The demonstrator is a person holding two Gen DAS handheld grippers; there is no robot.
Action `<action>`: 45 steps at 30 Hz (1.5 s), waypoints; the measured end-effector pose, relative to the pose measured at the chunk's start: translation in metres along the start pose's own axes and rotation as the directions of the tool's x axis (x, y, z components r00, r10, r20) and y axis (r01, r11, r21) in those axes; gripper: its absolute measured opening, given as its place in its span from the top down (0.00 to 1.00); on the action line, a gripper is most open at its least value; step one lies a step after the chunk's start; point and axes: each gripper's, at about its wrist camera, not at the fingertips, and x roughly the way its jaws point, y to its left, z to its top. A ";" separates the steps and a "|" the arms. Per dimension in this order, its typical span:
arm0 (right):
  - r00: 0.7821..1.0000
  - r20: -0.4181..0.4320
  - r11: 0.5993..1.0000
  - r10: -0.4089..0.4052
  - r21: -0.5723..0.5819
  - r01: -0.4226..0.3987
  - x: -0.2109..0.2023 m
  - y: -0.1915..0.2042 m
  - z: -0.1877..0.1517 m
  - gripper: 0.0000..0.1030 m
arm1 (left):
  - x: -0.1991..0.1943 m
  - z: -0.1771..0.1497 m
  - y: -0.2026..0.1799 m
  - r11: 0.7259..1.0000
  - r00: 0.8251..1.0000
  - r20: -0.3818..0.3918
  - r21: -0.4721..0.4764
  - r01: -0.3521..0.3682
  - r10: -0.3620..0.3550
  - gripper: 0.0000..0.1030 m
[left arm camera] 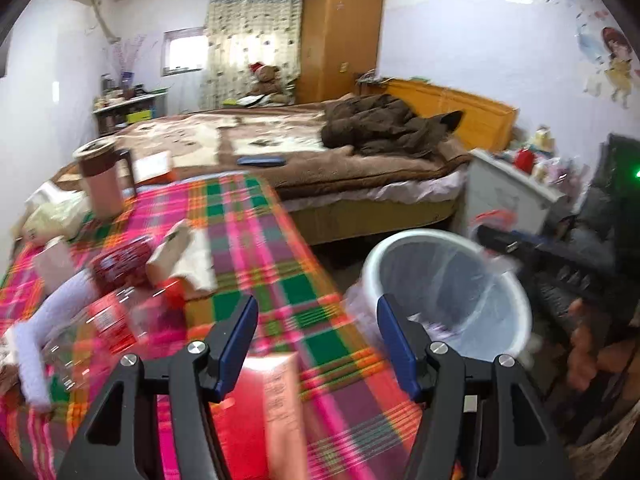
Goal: Collect trash
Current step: 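Carry the red box and plastic cup over the wastebasket with both tools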
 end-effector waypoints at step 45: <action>1.000 0.002 1.000 -0.010 0.015 0.010 -0.013 -0.025 0.000 0.55 | 0.032 0.018 -0.050 0.995 0.994 -0.068 0.038 0.093 -0.091 0.38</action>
